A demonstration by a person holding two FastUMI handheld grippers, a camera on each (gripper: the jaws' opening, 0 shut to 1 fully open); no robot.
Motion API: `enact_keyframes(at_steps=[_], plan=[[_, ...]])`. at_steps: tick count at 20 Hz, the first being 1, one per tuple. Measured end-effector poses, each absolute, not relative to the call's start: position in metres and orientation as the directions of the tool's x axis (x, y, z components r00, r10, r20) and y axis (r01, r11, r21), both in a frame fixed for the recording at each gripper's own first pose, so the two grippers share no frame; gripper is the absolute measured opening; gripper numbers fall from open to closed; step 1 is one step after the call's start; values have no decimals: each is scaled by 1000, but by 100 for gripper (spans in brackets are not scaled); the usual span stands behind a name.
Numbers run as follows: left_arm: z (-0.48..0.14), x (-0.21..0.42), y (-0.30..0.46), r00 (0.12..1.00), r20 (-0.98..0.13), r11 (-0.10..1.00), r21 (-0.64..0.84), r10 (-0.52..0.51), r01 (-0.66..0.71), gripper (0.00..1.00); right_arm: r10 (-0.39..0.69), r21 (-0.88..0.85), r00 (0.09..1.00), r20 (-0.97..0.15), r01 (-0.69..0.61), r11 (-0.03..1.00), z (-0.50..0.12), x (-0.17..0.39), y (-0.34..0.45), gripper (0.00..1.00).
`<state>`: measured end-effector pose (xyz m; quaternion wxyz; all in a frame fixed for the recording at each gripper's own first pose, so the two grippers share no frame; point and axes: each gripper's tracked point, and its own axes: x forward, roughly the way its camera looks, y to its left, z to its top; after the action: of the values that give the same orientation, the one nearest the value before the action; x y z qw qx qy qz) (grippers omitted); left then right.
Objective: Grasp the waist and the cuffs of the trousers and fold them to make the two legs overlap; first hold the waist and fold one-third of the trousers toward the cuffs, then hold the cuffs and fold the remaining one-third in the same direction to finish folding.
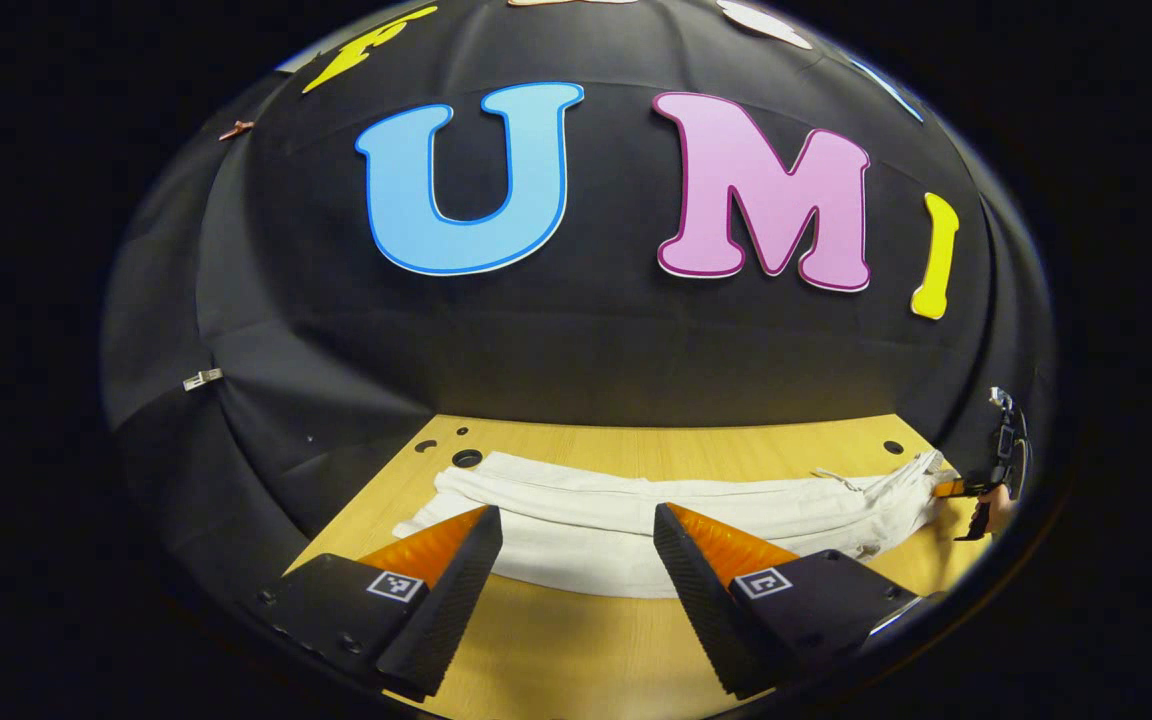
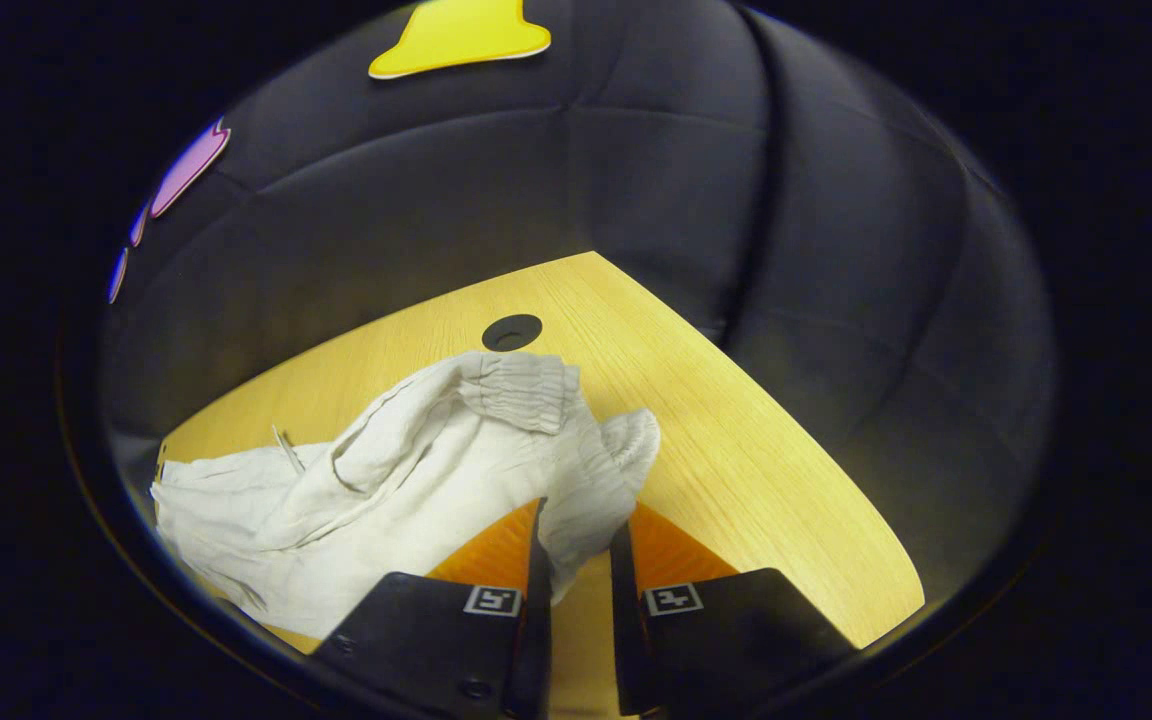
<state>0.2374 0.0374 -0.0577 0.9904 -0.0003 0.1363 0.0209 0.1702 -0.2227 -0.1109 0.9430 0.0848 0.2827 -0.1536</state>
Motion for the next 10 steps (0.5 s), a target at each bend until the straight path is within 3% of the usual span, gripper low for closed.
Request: enact_keyframes(at_steps=[2,10], plan=[[-60,234,40,959,-281,999,9,40,-39,97,-239,81,789,-566,342,936,-111,167,-219,16],[-70,225,97,948,-309,993,-63,73,-97,98,-302,-16,836,-459,332,943,-24,163,-203,15]])
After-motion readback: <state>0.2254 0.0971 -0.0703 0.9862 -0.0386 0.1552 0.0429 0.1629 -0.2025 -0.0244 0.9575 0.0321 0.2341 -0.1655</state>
